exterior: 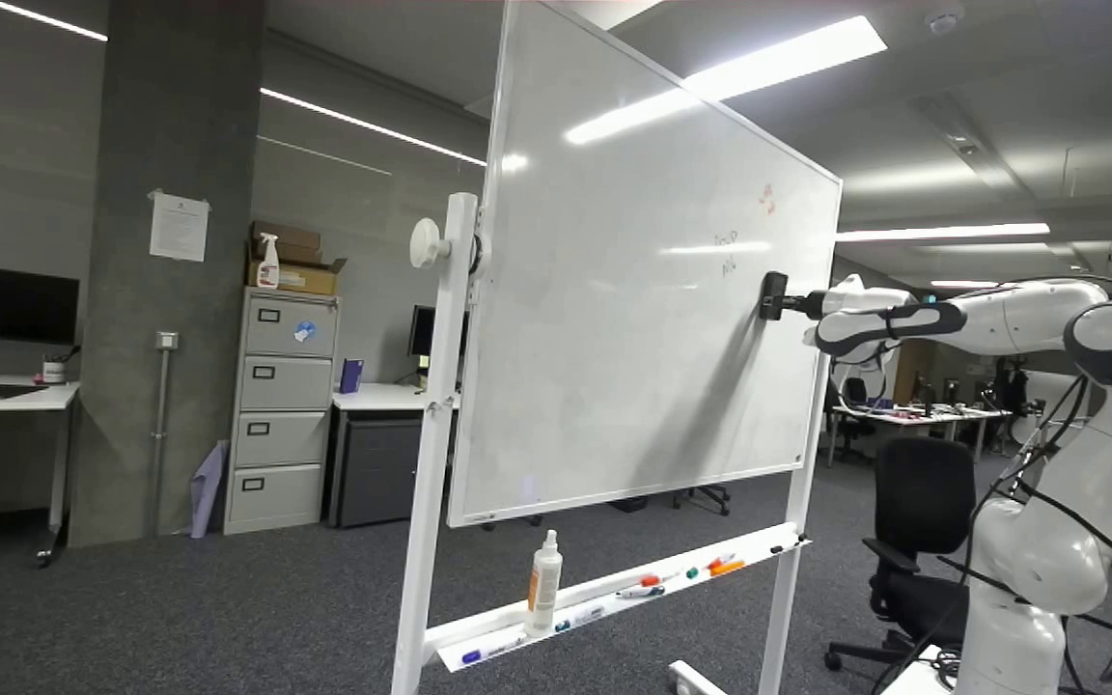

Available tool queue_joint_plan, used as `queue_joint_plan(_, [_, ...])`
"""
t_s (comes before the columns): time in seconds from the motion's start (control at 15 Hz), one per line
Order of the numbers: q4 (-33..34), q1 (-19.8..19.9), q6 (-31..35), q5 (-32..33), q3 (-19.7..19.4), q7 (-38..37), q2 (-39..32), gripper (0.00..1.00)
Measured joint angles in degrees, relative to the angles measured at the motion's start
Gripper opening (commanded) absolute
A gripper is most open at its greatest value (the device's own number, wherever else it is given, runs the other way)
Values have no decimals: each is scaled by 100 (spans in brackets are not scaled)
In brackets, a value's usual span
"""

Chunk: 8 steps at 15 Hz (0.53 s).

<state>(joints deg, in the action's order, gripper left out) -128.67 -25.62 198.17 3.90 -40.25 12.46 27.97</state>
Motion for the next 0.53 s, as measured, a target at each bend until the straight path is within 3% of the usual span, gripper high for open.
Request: queue_joint_plan(0.53, [250,-74,0,-15,-330,-7,-146,31])
